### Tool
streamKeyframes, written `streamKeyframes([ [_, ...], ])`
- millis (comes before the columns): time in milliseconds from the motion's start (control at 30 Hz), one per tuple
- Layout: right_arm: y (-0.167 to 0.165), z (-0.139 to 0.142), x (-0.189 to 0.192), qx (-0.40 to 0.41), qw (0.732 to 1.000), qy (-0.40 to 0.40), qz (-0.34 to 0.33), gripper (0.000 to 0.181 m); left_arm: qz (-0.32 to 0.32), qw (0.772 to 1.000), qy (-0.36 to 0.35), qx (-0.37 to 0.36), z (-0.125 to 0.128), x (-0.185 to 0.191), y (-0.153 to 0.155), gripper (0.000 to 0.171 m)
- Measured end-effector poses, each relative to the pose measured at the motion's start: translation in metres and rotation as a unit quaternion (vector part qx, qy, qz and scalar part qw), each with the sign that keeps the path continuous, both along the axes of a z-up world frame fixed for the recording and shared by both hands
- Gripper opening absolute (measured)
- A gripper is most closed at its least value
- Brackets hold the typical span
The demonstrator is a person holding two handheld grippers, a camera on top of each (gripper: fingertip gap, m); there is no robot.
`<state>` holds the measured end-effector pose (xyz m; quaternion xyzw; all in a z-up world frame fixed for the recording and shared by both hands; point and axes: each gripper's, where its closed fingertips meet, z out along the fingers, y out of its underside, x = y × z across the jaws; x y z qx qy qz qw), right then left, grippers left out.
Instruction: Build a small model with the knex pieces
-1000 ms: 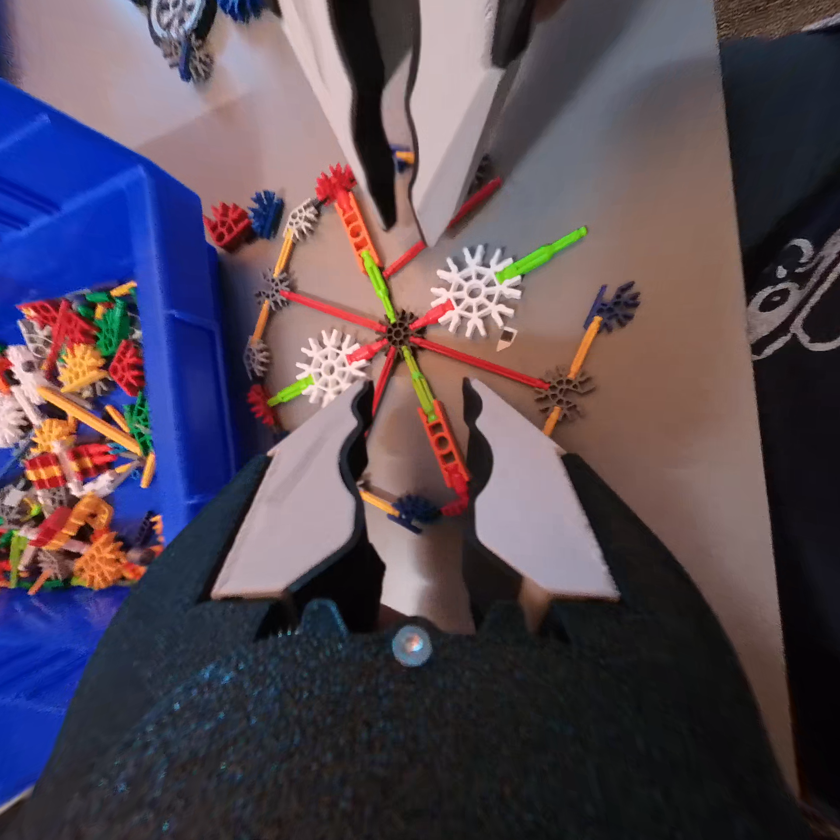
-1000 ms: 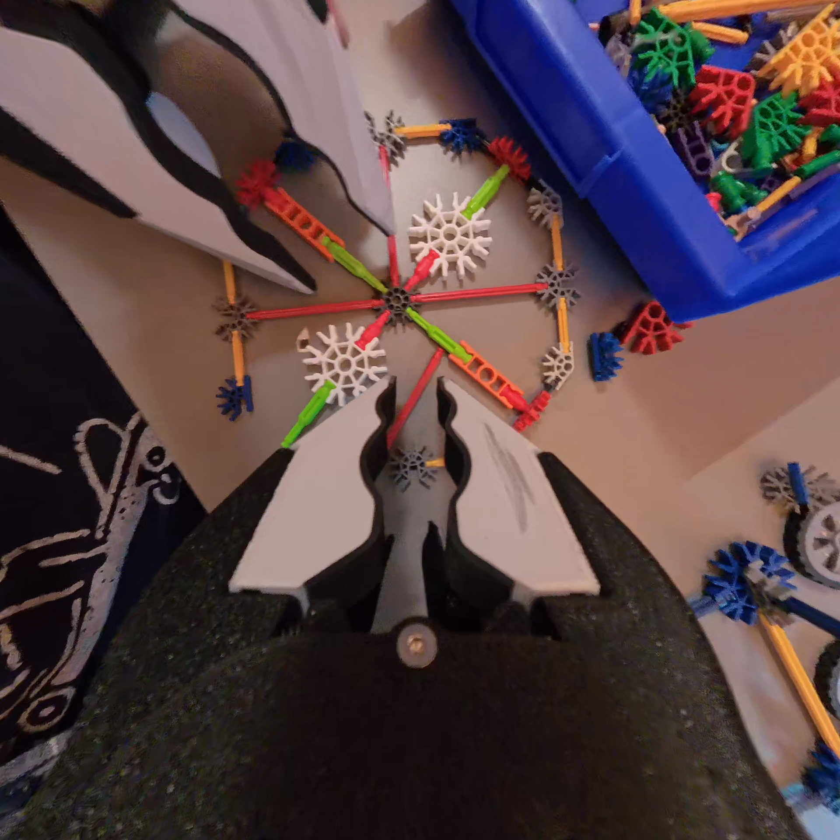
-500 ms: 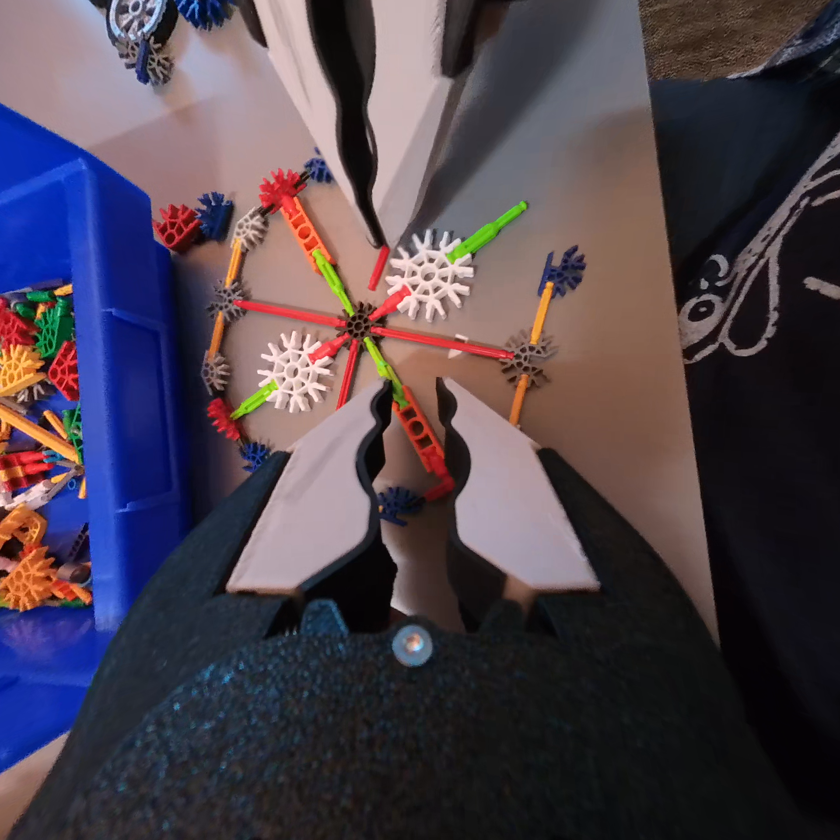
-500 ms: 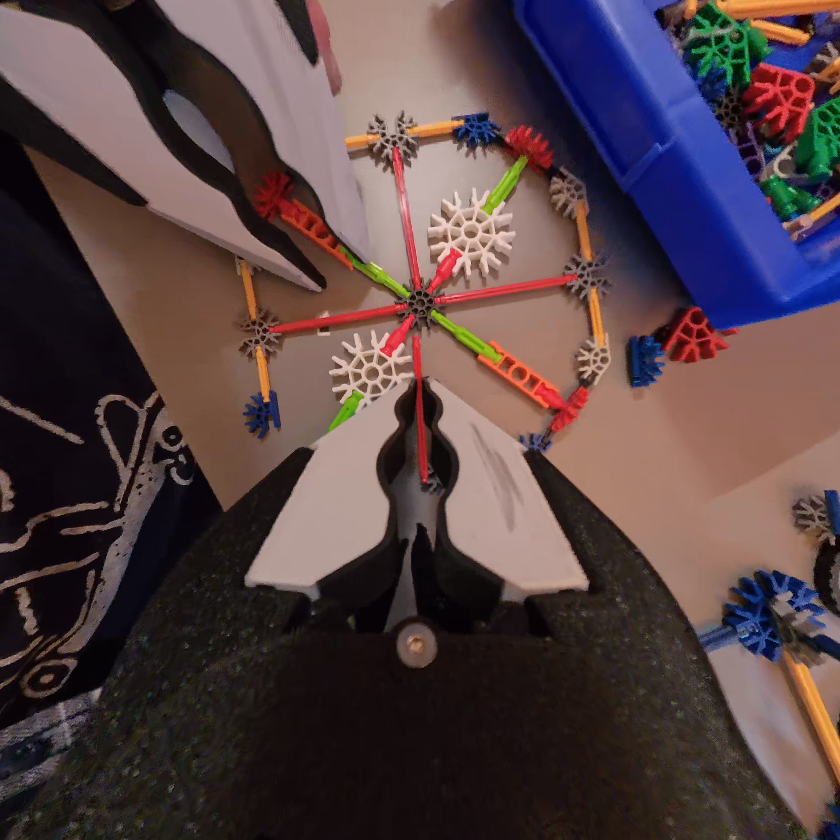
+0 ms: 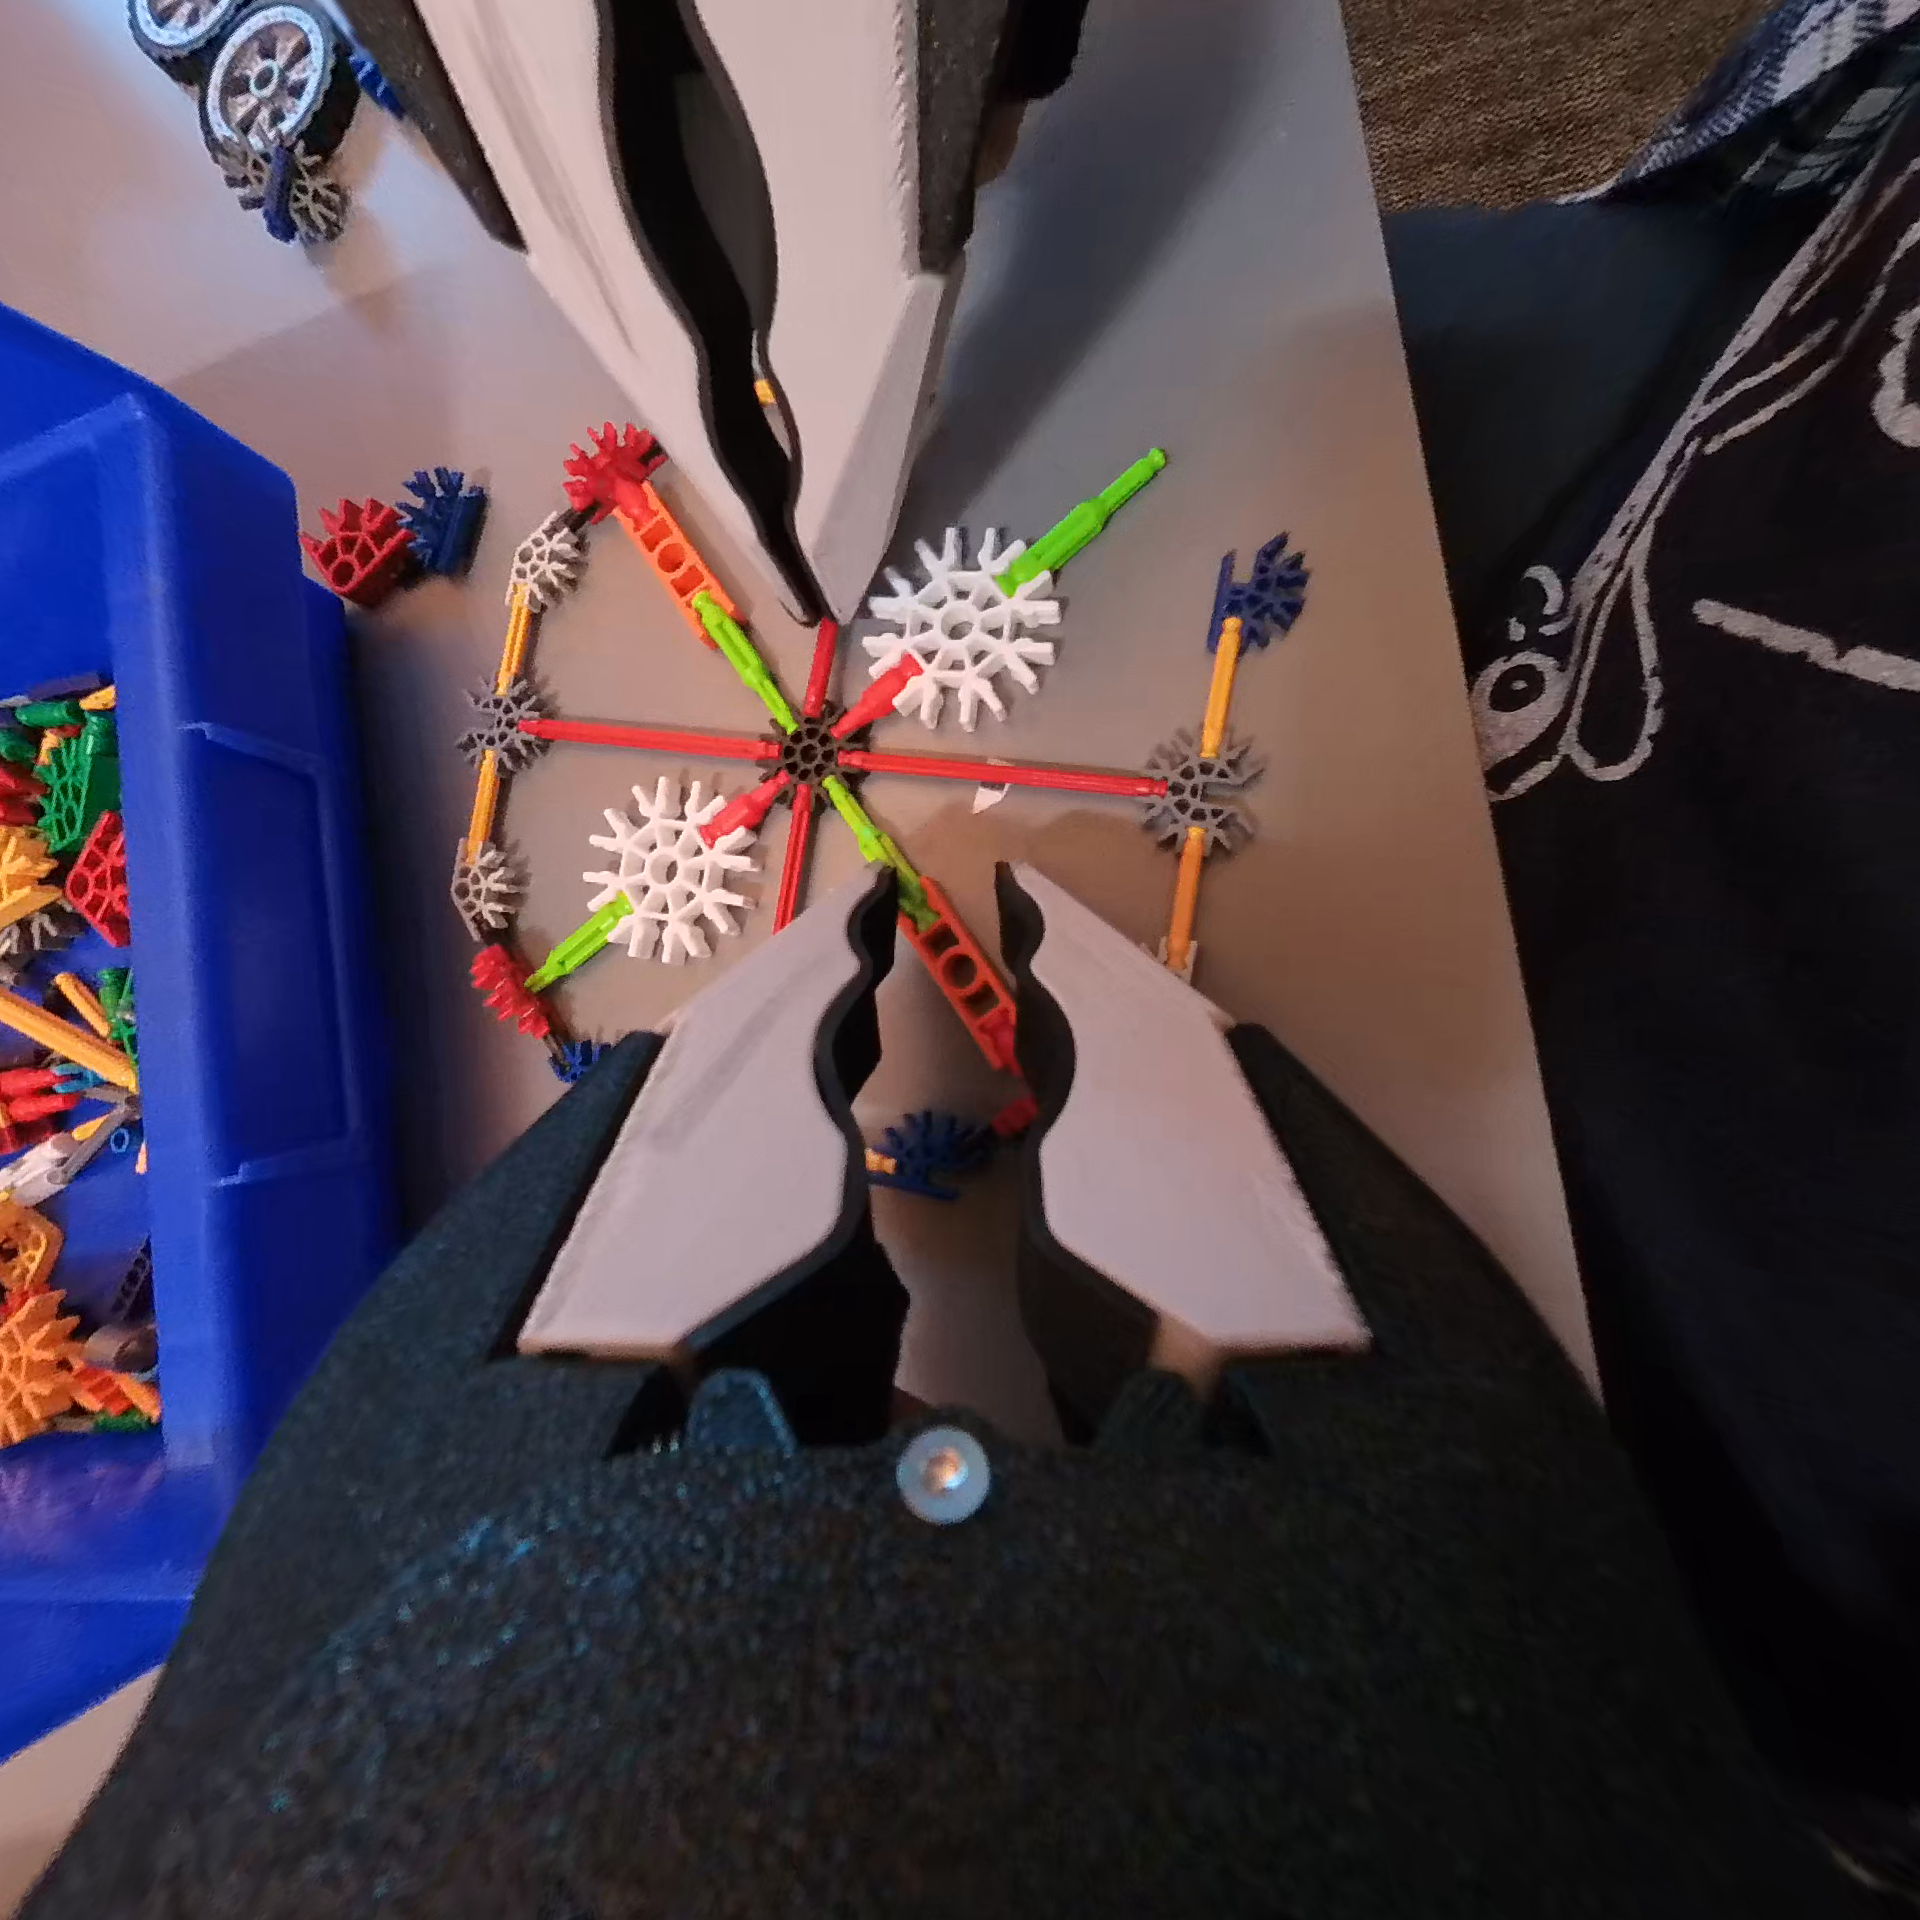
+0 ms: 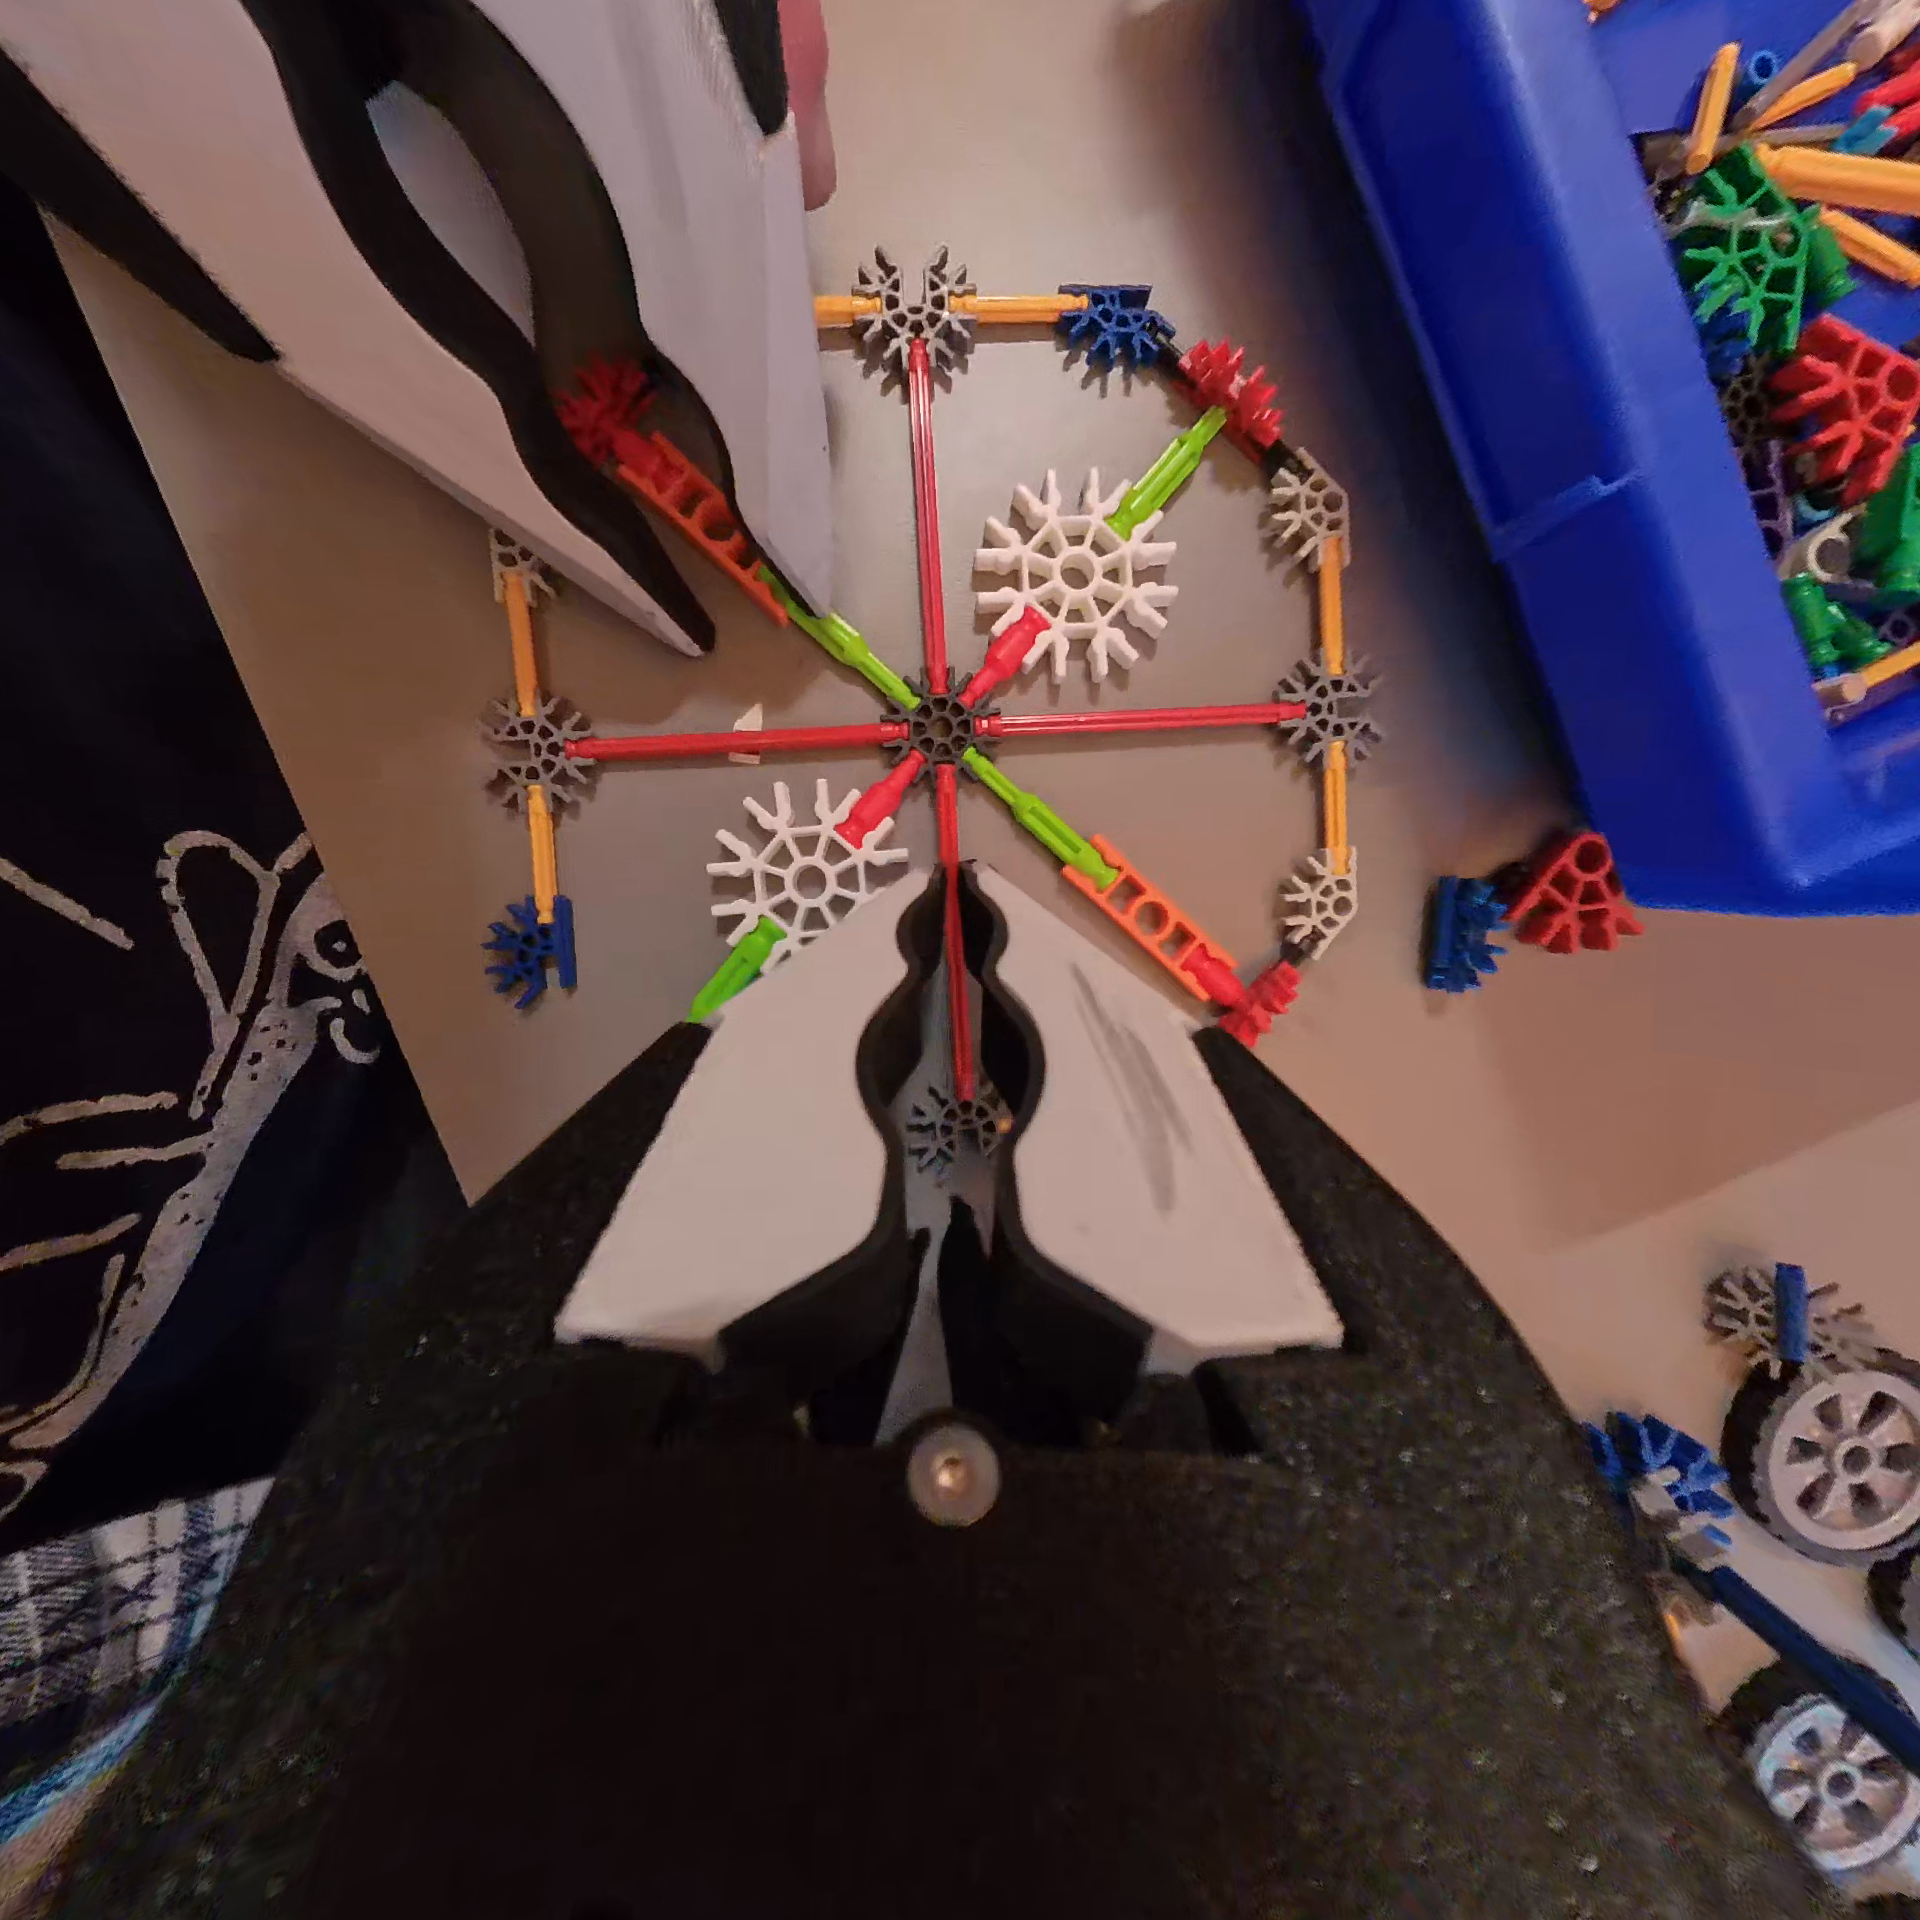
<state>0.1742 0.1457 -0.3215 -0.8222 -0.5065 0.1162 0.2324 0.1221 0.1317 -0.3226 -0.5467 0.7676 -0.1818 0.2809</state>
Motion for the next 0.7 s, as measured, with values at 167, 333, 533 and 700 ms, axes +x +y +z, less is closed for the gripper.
streamKeyframes([
  [167,-0.0010,-0.0003,-0.0012,-0.002,1.000,-0.014,0.022,0.002,-0.002,1.000,0.001,-0.001,0.0000,-0.0005,-0.0006,0.018],
  [333,0.0027,0.0037,-0.0015,-0.001,1.000,-0.009,0.015,0.019,0.000,1.000,-0.002,-0.002,0.0002,-0.0009,-0.0014,0.018],
  [533,0.0043,0.0067,-0.0085,-0.007,1.000,0.007,0.017,0.000,-0.001,1.000,-0.001,-0.001,0.0001,-0.0011,-0.0019,0.019],
  [700,0.0065,0.0022,-0.0090,-0.014,1.000,0.008,0.013,0.000,-0.001,1.000,-0.002,-0.002,0.0000,-0.0011,-0.0025,0.018],
])
